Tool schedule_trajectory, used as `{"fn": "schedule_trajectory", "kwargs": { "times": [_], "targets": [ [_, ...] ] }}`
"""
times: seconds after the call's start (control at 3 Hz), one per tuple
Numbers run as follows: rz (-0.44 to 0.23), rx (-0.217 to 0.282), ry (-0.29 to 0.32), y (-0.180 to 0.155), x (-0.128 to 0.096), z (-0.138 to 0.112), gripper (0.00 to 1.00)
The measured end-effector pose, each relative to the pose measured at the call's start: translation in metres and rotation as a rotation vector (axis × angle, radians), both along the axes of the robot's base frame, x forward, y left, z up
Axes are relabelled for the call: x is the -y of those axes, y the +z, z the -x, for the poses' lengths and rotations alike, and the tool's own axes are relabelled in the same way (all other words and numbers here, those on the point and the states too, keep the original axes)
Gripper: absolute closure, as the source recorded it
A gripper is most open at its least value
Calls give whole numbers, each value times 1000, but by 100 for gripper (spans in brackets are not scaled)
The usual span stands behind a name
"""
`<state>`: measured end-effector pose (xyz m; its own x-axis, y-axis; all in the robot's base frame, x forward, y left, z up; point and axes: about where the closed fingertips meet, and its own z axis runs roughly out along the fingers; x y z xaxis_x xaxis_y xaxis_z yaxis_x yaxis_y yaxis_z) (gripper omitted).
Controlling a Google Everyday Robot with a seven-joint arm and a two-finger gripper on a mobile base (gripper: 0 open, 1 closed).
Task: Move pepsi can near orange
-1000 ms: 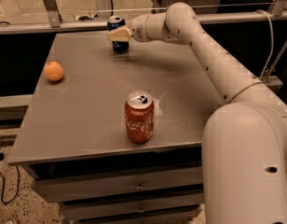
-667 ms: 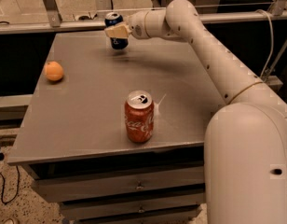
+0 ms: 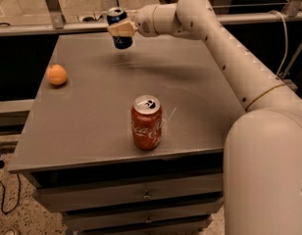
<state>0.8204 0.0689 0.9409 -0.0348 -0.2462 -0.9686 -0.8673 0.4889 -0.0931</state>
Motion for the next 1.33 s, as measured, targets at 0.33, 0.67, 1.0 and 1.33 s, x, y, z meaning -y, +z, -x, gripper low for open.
{"fn": "schedule_trajectory", "kwargs": {
  "times": [0.33, 0.67, 1.0, 1.33],
  "targets": [
    [-12, -37, 59, -11, -22, 7, 100],
    [-49, -88, 154, -20, -61, 26, 100],
    [-82, -130, 226, -22, -95, 47, 100],
    [-101, -166, 269, -27, -116, 63, 100]
  ]
}}
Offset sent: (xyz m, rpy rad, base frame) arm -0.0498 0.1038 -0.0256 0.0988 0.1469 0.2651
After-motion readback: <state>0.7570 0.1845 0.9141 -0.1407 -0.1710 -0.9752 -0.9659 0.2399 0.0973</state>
